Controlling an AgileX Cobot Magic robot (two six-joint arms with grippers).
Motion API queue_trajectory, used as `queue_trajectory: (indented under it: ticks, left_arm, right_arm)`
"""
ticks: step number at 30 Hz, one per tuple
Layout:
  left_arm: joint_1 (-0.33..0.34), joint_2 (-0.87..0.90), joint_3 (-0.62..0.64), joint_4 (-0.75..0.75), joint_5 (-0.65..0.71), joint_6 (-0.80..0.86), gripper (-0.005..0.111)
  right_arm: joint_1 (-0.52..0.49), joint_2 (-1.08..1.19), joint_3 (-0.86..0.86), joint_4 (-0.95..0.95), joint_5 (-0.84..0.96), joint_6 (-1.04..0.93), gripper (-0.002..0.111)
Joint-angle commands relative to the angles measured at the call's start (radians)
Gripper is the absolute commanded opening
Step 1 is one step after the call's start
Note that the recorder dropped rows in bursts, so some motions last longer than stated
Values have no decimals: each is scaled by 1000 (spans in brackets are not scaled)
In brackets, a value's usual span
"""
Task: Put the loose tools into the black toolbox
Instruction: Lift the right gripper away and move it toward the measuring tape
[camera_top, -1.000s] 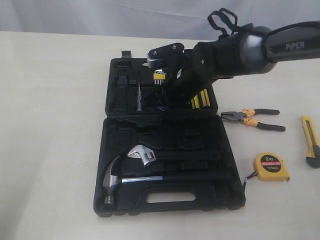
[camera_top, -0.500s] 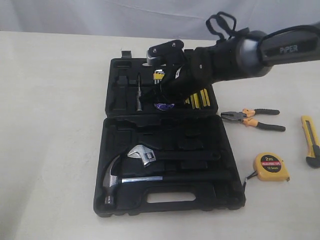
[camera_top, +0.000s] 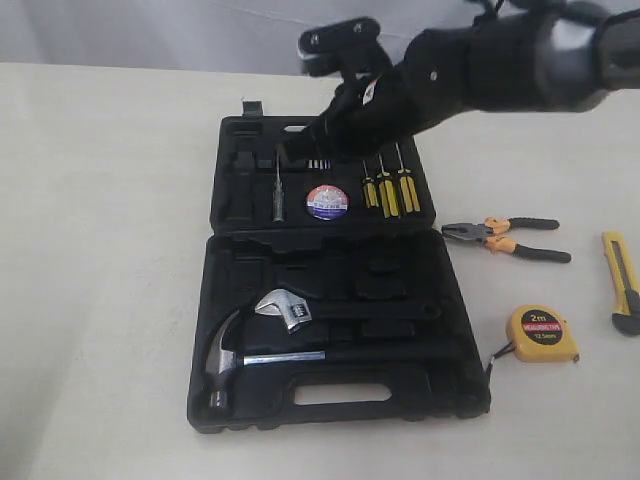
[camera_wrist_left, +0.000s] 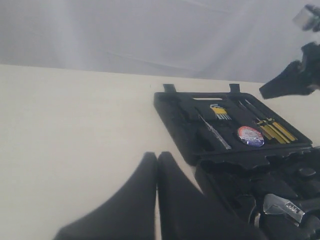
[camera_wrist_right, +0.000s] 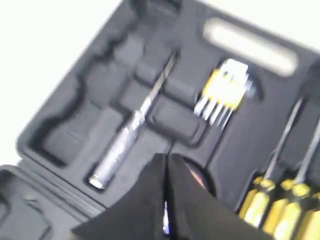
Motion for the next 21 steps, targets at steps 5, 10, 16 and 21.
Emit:
queue_trajectory:
  ticks: [5, 10, 16, 21]
  left_arm:
    - [-5, 4, 3, 6, -4, 1, 0]
    - [-5, 4, 3, 6, -4, 1, 0]
    - [-5, 4, 3, 6, -4, 1, 0]
    - [-5, 4, 3, 6, -4, 1, 0]
  right_arm:
    - [-102, -223, 0, -91, 231, 50, 0]
    - [-256, -302, 28, -181, 457, 118, 0]
    - [-384, -333, 131, -176, 666, 80, 0]
    - [-384, -323, 246, -127, 646, 60, 8]
